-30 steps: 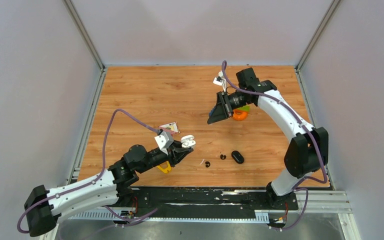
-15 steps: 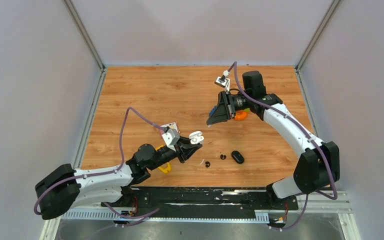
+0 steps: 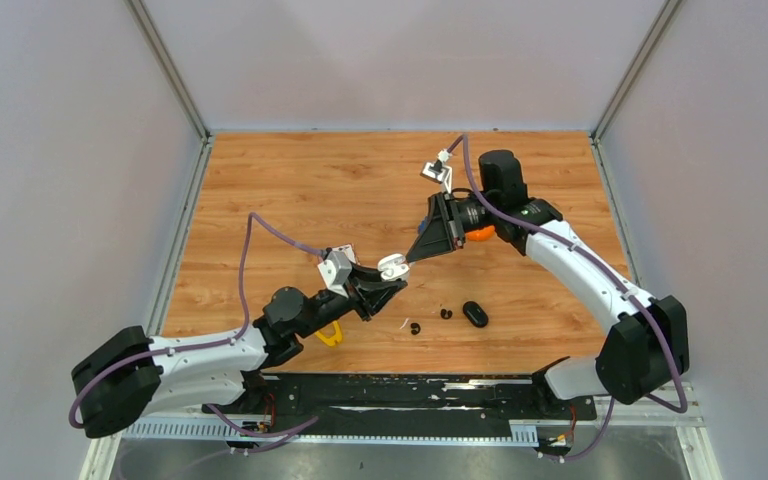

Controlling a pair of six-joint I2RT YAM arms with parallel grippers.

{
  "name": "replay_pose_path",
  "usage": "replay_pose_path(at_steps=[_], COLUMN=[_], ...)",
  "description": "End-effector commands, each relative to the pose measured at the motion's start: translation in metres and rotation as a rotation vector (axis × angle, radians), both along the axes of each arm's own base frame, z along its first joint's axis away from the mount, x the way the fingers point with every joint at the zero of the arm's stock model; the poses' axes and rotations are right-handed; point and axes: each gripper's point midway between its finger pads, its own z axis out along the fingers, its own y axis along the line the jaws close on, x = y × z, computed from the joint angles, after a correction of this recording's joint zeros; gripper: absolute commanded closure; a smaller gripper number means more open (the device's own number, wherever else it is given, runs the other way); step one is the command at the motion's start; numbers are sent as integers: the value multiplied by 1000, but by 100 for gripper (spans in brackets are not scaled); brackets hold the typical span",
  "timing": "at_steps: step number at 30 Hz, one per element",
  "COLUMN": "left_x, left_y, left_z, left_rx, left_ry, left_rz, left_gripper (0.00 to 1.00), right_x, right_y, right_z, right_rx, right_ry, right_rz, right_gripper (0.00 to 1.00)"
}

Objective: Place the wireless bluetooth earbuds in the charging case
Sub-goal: Place the earbud in the charging case.

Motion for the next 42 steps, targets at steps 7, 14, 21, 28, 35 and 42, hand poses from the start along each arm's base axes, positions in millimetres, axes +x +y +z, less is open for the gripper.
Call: replay_pose_path(at_steps=[7,14,21,28,35,42], left_x=[3,2,1,1,1,2], left_y=[-7,-11,-10,-9,-9,-11], left_z=[43,43,44,41,38,39], left_rx=[-115,-120,-124,-111,-102,-98], left_ry=[-53,-49,-48,-42,-36,-38], left_rz=[-8,-19,-21,-18,-21,-22], left_gripper=[100,100,100,100,100,100], right_x=[2,3,6,7,5,4], right_y=[12,15,14,13,13,12], right_z=[0,-4,-3,1,9,9], right_rx=[-1,-16,-37,-38,-28,-27], right_ry=[28,9,-45,-54,-53,-64], right_rz=[-18,-33,-59,-60,-58,-59], right_gripper=[78,78,78,78,78,78])
